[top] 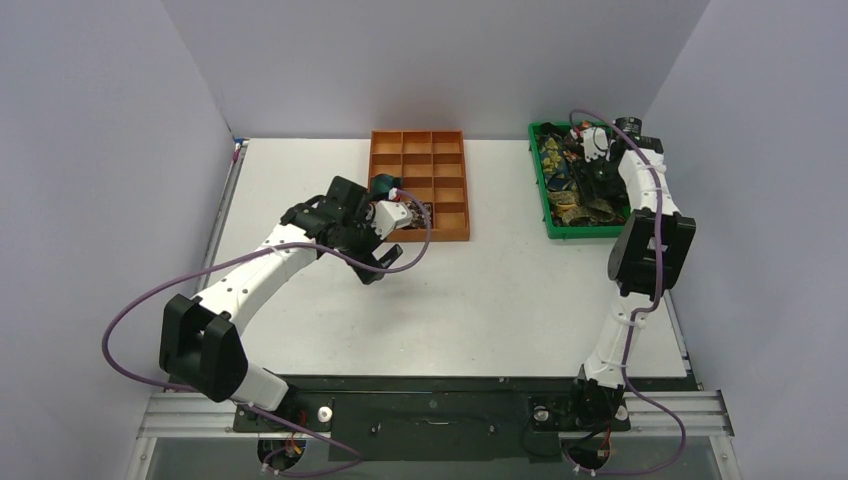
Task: Roll the ties
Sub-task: Pick up the tie from the bin, then place the tie at the center of the board, then flatten out the tie at the center of the board.
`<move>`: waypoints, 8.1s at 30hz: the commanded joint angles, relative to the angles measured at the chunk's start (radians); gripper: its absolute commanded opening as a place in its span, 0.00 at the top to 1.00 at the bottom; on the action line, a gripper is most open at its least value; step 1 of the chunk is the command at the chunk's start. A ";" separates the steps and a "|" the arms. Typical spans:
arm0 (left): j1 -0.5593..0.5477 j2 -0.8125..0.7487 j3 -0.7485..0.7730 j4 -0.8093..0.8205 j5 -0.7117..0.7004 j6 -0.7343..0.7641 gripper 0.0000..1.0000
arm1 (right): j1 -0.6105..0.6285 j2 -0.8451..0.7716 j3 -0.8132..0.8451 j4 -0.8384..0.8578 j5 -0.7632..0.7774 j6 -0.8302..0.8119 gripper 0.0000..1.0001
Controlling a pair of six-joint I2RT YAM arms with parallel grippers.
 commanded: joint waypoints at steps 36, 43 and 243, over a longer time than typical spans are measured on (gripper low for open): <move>0.078 0.000 0.111 0.031 0.079 -0.019 0.03 | -0.113 -0.383 0.192 0.047 -0.265 0.239 1.00; 0.106 0.003 0.179 0.085 0.109 -0.061 0.03 | -0.092 -0.498 0.275 0.300 -0.385 0.592 1.00; 0.526 -0.329 -0.435 -0.143 0.157 0.925 0.16 | 0.282 -0.894 -0.890 -0.312 -0.060 -0.218 0.62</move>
